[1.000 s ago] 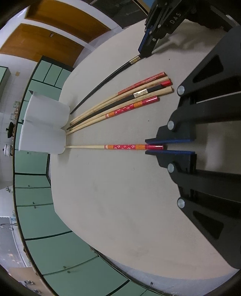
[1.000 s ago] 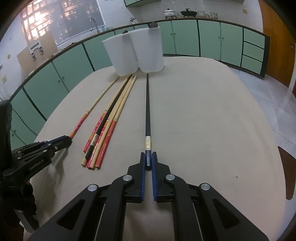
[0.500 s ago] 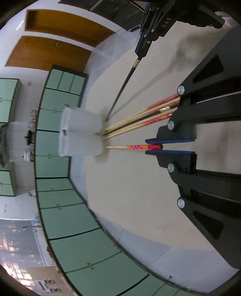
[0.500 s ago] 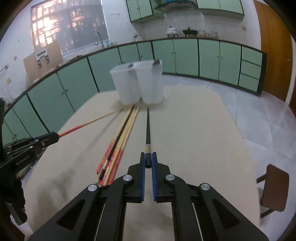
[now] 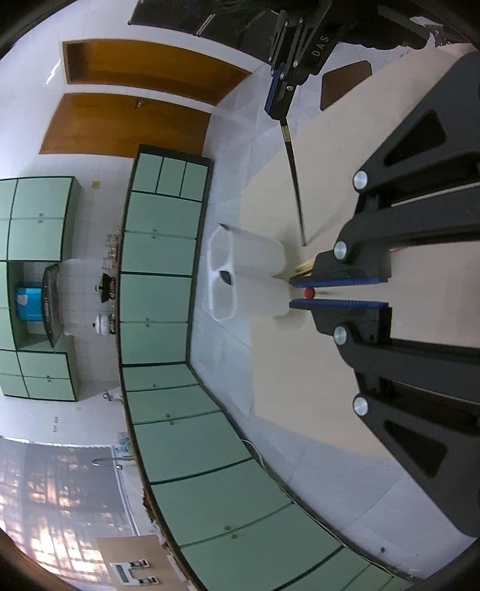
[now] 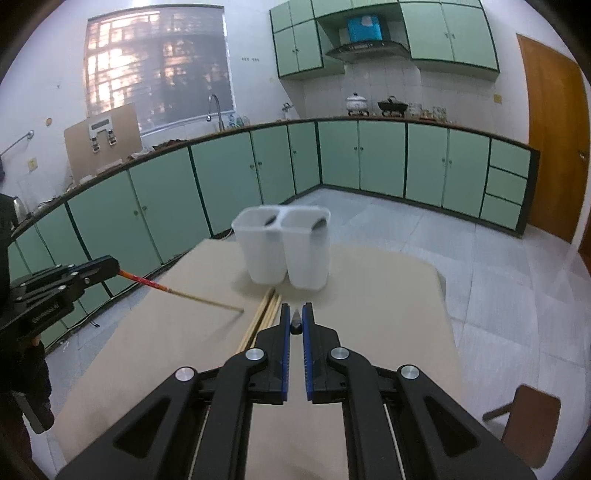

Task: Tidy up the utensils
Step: 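Lift the black chopstick with the right gripper while the left lifts the red chopstick into the holder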

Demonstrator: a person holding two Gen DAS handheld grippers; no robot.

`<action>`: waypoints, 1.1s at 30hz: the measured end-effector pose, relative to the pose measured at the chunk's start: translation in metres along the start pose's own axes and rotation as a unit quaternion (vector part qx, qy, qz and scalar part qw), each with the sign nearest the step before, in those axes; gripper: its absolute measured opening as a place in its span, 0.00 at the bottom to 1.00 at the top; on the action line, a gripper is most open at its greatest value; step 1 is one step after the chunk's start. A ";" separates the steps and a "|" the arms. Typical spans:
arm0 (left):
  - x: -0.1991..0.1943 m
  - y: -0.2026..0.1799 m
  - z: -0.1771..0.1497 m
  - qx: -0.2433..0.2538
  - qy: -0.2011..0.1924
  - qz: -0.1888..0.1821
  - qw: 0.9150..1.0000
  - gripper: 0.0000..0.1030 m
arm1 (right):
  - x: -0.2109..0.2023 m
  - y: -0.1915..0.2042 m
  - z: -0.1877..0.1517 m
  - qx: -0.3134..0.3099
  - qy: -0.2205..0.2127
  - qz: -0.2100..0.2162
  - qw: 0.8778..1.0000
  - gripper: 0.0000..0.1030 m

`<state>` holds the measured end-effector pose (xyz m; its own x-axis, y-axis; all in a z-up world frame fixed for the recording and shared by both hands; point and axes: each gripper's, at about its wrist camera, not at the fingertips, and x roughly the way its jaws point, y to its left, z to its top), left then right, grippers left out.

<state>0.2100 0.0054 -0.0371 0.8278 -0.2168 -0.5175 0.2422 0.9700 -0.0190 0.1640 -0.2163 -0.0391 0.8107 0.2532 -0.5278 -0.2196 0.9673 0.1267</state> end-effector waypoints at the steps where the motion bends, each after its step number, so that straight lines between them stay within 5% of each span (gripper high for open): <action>1: 0.001 0.000 0.003 0.002 -0.002 -0.001 1.000 0.05 | 0.000 0.000 0.005 -0.003 -0.002 0.000 1.000 0.06; 10: 0.007 0.004 0.031 0.002 -0.012 -0.023 1.000 0.05 | 0.006 -0.003 0.048 -0.022 -0.007 0.023 0.999 0.06; 21: -0.023 0.008 0.077 0.014 -0.069 -0.044 0.997 0.05 | -0.009 -0.001 0.109 -0.055 -0.035 0.047 0.997 0.06; 27: -0.029 0.004 0.110 0.027 -0.109 -0.036 0.993 0.05 | -0.007 0.001 0.155 -0.058 -0.062 0.052 0.995 0.06; 33: 0.001 0.001 0.136 0.040 -0.106 -0.027 0.993 0.05 | 0.007 0.001 0.214 -0.055 -0.106 0.053 0.991 0.06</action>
<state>0.2800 -0.0085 0.0784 0.8979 -0.2953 -0.3264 0.3223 0.9461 0.0307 0.2854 -0.2109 0.1375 0.8733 0.3614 -0.3266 -0.3578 0.9309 0.0734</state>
